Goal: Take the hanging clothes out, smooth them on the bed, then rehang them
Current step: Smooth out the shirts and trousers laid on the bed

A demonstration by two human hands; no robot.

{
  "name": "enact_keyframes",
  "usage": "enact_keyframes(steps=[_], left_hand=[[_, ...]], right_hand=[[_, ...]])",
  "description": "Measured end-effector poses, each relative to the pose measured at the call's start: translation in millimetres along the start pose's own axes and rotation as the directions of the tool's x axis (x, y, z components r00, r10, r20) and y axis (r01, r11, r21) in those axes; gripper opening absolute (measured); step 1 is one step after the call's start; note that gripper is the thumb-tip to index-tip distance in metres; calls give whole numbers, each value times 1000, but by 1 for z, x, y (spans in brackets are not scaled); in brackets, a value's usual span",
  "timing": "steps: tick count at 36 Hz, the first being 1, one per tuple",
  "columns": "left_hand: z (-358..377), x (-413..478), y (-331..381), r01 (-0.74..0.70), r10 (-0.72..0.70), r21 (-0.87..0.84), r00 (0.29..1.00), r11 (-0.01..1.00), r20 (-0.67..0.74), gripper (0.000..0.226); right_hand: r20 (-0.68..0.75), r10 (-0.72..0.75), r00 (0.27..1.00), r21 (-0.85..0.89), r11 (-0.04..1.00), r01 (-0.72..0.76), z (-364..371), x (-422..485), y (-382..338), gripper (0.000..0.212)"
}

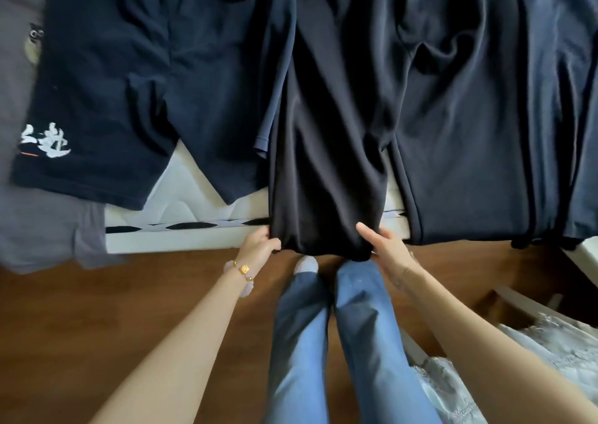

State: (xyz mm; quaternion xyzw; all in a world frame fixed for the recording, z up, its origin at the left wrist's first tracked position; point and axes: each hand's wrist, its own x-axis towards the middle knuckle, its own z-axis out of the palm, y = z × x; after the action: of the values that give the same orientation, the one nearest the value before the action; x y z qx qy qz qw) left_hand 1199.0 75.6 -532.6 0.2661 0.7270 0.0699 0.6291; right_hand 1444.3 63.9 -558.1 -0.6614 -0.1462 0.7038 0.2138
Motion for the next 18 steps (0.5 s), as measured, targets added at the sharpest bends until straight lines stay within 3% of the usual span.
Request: enact_keyframes(steps=[3,6,8,11,13,15,18], left_hand=[[8,-2,-9,-21,20,14,998,1000,60,31],[2,-1,-20,-16,-5,132,987,991,159,57],[-8,-3,-24,37,-67,148,977,988,204,70],[-28,-12,-32,64,-68,23,970,998,234,44],[-39,-17,-42,55,-38,-96,985,994,170,35],[-46,-19,-50,26,-21,-126,999,992,37,23],[-48,-9,-66,25,3,193,990,981,-143,15]], right_hand=[[32,-9,999,-150,989,14,5,-13,8,18],[38,9,999,-262,965,1,7,-30,15,9],[38,5,999,-217,976,3,2,-41,20,18],[16,-31,999,-11,999,31,-9,-56,25,23],[-1,-10,1000,57,998,10,-13,-62,31,25],[2,26,1000,-78,997,-26,-7,-64,40,26],[-118,-2,993,-298,954,-33,6,-55,52,25]])
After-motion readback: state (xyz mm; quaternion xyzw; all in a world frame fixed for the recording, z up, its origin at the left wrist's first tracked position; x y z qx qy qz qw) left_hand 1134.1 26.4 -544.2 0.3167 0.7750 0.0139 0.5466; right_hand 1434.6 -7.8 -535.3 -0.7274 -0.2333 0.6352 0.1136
